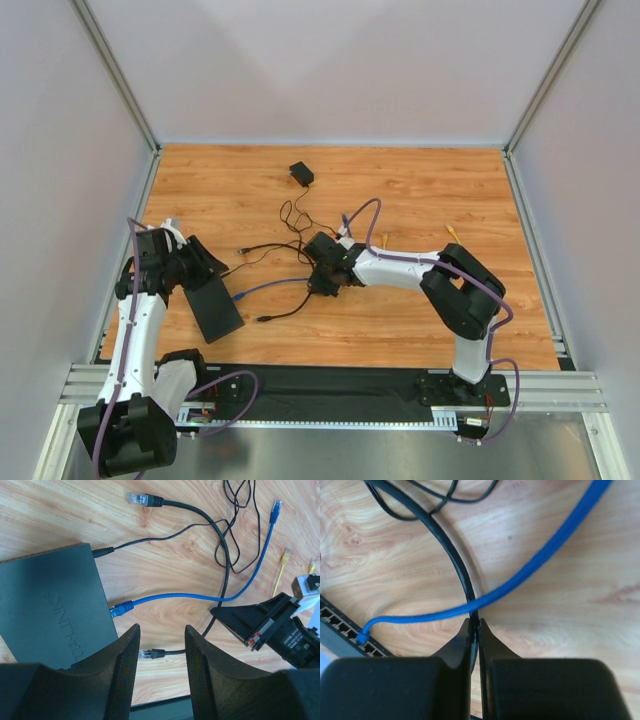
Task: Pull the plug from the switch port
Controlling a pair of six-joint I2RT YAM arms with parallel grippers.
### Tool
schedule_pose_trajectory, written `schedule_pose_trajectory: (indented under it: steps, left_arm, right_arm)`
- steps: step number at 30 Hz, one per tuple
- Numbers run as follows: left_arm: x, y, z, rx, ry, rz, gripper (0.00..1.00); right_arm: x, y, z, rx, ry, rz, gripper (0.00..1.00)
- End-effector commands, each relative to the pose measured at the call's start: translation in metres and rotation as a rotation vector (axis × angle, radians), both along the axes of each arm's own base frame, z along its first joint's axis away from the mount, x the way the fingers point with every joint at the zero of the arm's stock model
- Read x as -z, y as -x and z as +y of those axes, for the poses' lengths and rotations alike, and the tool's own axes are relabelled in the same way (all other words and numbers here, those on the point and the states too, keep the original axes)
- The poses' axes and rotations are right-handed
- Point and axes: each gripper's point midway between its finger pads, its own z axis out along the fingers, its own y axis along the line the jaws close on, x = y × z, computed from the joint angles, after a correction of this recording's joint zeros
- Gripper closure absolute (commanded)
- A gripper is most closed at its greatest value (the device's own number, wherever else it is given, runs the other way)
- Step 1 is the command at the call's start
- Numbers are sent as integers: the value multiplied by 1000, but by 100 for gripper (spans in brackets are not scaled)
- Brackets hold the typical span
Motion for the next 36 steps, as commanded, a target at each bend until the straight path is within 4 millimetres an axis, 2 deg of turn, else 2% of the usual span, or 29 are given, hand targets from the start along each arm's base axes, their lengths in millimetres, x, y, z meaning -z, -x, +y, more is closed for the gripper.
schedule_pose_trajectory:
  steps: [1, 3, 7, 10, 12, 13, 15, 17, 19, 20, 21, 25, 31, 32, 34, 36]
  left_arm:
    - [-13, -2, -3, 21, 6, -38, 51]
    - [-13, -2, -5, 28, 10, -35, 51]
    - [-14, -3, -5, 30, 10, -40, 51]
    - [-13, -2, -4, 26, 7, -40, 51]
    - [-12, -2, -4, 29, 9, -37, 51]
    - [-13, -3, -4, 32, 8, -41, 51]
    - [-13, -3, -5, 33, 9, -38, 51]
    - [-13, -3, -4, 32, 8, -40, 51]
    - [-12, -3, -5, 32, 8, -38, 51]
    - [-12, -3, -4, 32, 8, -39, 51]
    - [-12, -3, -5, 32, 11, -36, 51]
    - [-12, -4, -4, 34, 6, -38, 51]
    - [-11, -3, -5, 33, 10, -35, 51]
    - [-11, -3, -4, 32, 9, -34, 51]
    - [-12, -4, -4, 32, 8, -38, 51]
    - [-12, -3, -4, 31, 7, -38, 51]
  right_arm:
    - [-24, -10, -13, 59, 170, -88, 100]
    - [-25, -6, -27, 14, 305, -125, 100]
    - [-20, 5, -39, -58, 369, -153, 100]
    - [-16, 18, -49, -121, 374, -156, 100]
    - [-18, 21, -47, -191, 348, -183, 100]
    - [-11, 30, -52, -223, 348, -160, 100]
    - [-13, 36, -55, -269, 335, -166, 100]
    - [-6, 49, -60, -306, 302, -144, 100]
    - [-15, 54, -63, -318, 271, -158, 100]
    - [-13, 60, -75, -320, 296, -142, 100]
    - [-22, 61, -79, -326, 294, -164, 100]
    - [-32, 75, -110, -383, 369, -150, 100]
    - [-56, 88, -149, -362, 410, -165, 100]
    - [-66, 87, -152, -347, 387, -188, 100]
    - [-75, 86, -163, -318, 380, -187, 100]
    - [-98, 80, -167, -287, 336, -233, 100]
